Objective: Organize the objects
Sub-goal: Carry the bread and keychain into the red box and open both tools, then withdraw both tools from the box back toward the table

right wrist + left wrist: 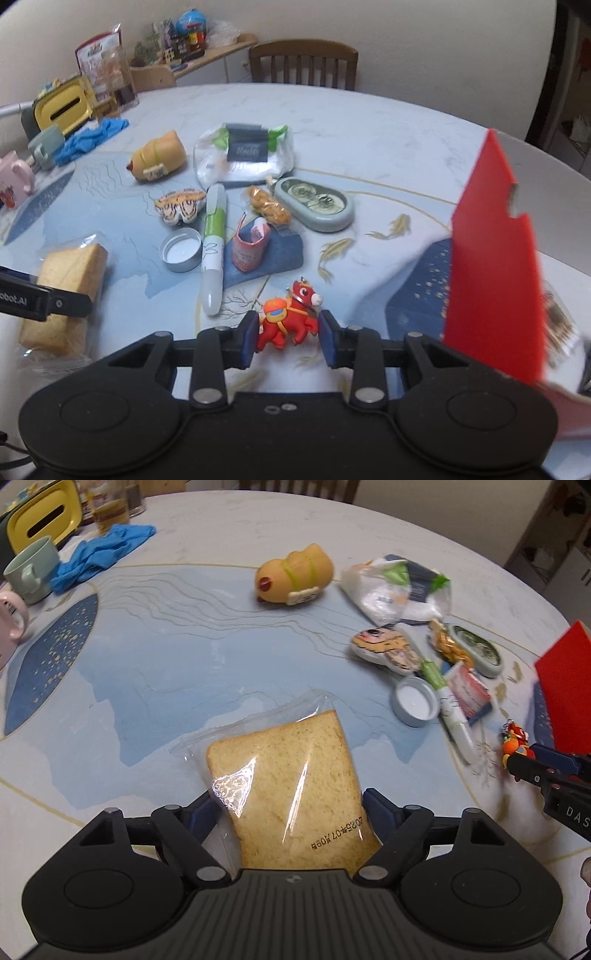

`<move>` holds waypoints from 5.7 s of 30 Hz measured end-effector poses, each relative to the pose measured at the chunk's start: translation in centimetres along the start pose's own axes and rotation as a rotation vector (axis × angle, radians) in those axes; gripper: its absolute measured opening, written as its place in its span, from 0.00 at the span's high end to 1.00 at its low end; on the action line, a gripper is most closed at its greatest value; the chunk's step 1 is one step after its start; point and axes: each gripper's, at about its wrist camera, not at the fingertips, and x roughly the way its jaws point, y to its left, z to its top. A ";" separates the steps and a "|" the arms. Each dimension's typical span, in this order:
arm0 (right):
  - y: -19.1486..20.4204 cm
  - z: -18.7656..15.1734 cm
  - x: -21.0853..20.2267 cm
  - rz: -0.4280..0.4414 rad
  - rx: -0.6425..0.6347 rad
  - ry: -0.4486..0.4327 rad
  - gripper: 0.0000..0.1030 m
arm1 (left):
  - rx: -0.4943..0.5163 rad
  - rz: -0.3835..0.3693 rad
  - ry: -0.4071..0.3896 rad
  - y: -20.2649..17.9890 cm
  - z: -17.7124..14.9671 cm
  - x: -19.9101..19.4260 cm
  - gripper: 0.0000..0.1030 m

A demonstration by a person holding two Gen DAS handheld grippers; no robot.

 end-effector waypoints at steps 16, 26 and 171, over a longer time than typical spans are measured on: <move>-4.7 1.6 -11.2 0.001 0.086 -0.154 0.67 | 0.202 -0.180 -0.070 -7.8 2.4 -5.9 0.20; -10.7 0.9 -14.6 -0.097 0.112 -0.205 0.67 | 0.365 -0.278 -0.110 -17.2 4.1 -8.6 0.20; 2.5 6.2 4.0 -0.129 0.161 0.053 0.19 | 0.456 -0.126 -0.247 2.8 13.4 3.1 0.01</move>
